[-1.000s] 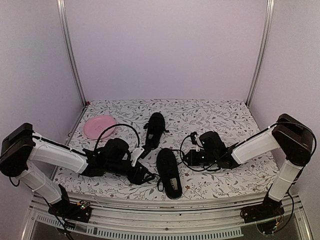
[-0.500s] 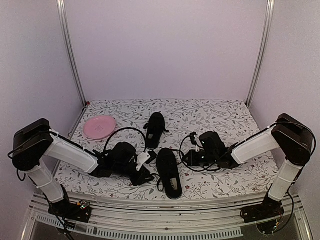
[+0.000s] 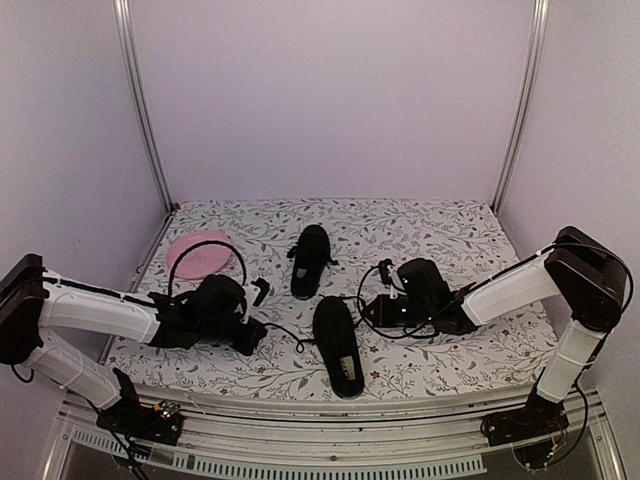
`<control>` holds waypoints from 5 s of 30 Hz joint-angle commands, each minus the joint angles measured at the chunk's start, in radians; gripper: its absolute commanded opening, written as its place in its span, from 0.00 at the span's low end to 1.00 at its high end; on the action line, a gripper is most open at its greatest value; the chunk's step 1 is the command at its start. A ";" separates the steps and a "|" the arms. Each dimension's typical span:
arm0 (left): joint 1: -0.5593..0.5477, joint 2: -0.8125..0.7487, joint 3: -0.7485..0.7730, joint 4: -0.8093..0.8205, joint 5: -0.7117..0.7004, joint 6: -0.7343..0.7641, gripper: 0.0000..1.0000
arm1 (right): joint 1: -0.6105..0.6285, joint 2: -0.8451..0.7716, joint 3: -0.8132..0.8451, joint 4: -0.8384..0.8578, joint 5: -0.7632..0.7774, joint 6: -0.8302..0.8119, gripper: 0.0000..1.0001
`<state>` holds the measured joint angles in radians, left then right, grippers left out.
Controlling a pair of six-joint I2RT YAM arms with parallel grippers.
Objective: Tie the shoes
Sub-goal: Adjust the shoelace at the center of the board, then pass from the left arm to the right
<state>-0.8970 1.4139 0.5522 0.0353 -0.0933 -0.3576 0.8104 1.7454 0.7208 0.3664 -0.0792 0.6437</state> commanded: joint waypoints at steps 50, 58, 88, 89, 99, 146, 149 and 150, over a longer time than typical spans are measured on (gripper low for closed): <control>-0.089 0.314 0.237 0.214 0.541 0.104 0.44 | -0.007 -0.015 -0.047 0.118 -0.068 0.019 0.02; -0.094 0.299 0.214 0.241 0.560 0.085 0.61 | -0.008 -0.002 -0.043 0.117 -0.073 0.022 0.02; -0.104 0.270 0.159 0.306 0.484 0.012 0.39 | -0.009 -0.004 -0.051 0.115 -0.080 0.027 0.02; -0.104 0.274 0.160 0.308 0.484 0.012 0.36 | -0.009 -0.005 -0.051 0.115 -0.080 0.028 0.02; -0.111 0.298 0.168 0.331 0.482 0.001 0.03 | -0.009 -0.029 -0.054 0.115 -0.081 0.022 0.02; -0.081 0.314 0.298 0.322 0.456 -0.331 0.00 | 0.225 -0.167 -0.181 0.331 -0.013 -0.382 0.69; -0.070 0.316 0.295 0.329 0.472 -0.346 0.00 | 0.240 -0.133 -0.162 0.332 -0.002 -0.391 0.67; -0.069 0.315 0.295 0.332 0.476 -0.348 0.00 | 0.245 -0.123 -0.157 0.334 0.005 -0.391 0.66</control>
<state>-0.9874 1.7172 0.8303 0.3546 0.3531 -0.6781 1.0367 1.5841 0.5282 0.6701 -0.1360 0.2859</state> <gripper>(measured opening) 0.004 0.669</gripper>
